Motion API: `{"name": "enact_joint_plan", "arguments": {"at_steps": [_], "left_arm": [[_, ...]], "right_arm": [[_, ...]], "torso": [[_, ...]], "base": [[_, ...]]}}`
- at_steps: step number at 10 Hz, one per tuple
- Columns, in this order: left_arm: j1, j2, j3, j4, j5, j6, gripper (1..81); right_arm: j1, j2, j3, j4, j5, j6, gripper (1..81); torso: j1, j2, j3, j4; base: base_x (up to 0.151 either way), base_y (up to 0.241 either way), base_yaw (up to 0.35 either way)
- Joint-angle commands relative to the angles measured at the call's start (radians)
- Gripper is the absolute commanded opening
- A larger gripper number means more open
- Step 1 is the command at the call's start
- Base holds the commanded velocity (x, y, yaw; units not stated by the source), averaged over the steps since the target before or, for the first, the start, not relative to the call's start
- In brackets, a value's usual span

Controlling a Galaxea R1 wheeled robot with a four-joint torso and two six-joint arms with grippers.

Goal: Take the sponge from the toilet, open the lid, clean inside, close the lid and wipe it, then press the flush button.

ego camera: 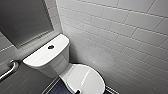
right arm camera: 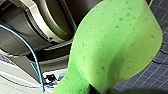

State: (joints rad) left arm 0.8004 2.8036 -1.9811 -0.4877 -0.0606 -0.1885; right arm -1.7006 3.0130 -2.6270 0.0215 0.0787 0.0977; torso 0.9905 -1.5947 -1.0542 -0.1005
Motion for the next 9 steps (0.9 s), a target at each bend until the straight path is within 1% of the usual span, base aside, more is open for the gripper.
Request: {"name": "enact_joint_plan", "arguments": {"at_steps": [1, 6, 8, 9], "left_arm": [[-0.098, 0.008, 0.024, -0.008, 0.056, -0.006, 81.1], [-0.122, 0.019, 0.022, -0.008, 0.056, -0.035, 81.1], [-0.123, 0.021, 0.008, -0.008, 0.053, -0.061, 81.1], [-0.123, 0.022, -0.002, -0.008, 0.030, -0.078, 81.1]], "right_arm": [[-0.041, -0.001, 0.004, -0.011, -0.094, -0.003, 1.0], [-0.041, 0.000, 0.004, -0.009, -0.094, -0.003, 1.0], [-0.043, 0.002, 0.004, -0.012, -0.094, -0.003, 1.0], [-0.041, 0.002, 0.004, -0.012, -0.094, -0.003, 1.0]], "torso": [[0.000, 0.000, 0.000, 0.000], [0.000, 0.000, 0.000, 0.000], [0.000, 0.000, 0.000, 0.000], [0.000, 0.000, 0.000, 0.000]], "base": [[0.000, 0.000, 0.000], [0.000, 0.000, 0.000], [0.000, 0.000, 0.000], [0.000, 0.000, 0.000]]}}
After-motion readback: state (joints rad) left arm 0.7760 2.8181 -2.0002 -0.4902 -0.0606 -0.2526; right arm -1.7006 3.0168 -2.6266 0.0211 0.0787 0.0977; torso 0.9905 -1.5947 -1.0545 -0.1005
